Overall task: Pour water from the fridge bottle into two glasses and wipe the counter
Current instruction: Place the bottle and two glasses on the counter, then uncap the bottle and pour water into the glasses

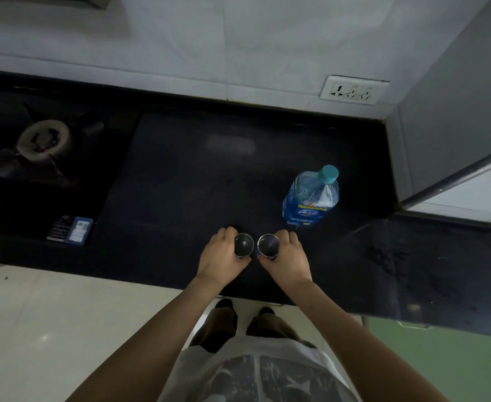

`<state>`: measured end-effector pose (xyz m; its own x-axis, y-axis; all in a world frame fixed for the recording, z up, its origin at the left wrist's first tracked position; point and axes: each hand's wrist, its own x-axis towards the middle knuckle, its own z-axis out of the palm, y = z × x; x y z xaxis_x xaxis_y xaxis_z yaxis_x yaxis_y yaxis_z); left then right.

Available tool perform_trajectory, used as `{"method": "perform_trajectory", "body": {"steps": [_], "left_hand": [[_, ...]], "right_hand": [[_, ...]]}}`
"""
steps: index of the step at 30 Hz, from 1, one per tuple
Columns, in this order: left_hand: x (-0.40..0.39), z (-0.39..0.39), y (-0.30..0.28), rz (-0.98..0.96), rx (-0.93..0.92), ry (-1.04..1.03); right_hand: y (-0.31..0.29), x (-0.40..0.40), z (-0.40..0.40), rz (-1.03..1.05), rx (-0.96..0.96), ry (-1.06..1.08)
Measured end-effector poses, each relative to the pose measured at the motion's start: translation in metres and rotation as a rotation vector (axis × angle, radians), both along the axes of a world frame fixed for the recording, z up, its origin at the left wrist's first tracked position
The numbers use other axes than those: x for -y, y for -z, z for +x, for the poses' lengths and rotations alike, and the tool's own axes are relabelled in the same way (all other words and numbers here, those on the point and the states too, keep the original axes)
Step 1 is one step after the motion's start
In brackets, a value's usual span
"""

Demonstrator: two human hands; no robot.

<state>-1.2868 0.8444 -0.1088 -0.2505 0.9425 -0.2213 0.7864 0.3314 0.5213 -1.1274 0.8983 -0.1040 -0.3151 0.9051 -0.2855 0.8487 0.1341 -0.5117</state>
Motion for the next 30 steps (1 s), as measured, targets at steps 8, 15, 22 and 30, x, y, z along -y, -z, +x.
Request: {"method": "perform_trajectory", "body": {"steps": [8,15,22,30], "left_hand": [[0.006,0.005,0.004,-0.016,0.064,-0.080],[0.005,0.000,0.005,0.062,0.100,-0.115],[-0.019,-0.022,0.004,0.105,0.153,-0.196],[-0.039,-0.046,0.006,0.106,0.207,-0.245]], "right_hand": [[-0.002,0.009,-0.004,-0.050,-0.062,0.118],[-0.003,0.006,-0.005,-0.068,-0.170,0.136],[0.000,-0.020,-0.035,-0.050,-0.202,0.156],[0.000,-0.041,-0.058,-0.073,-0.190,0.225]]}}
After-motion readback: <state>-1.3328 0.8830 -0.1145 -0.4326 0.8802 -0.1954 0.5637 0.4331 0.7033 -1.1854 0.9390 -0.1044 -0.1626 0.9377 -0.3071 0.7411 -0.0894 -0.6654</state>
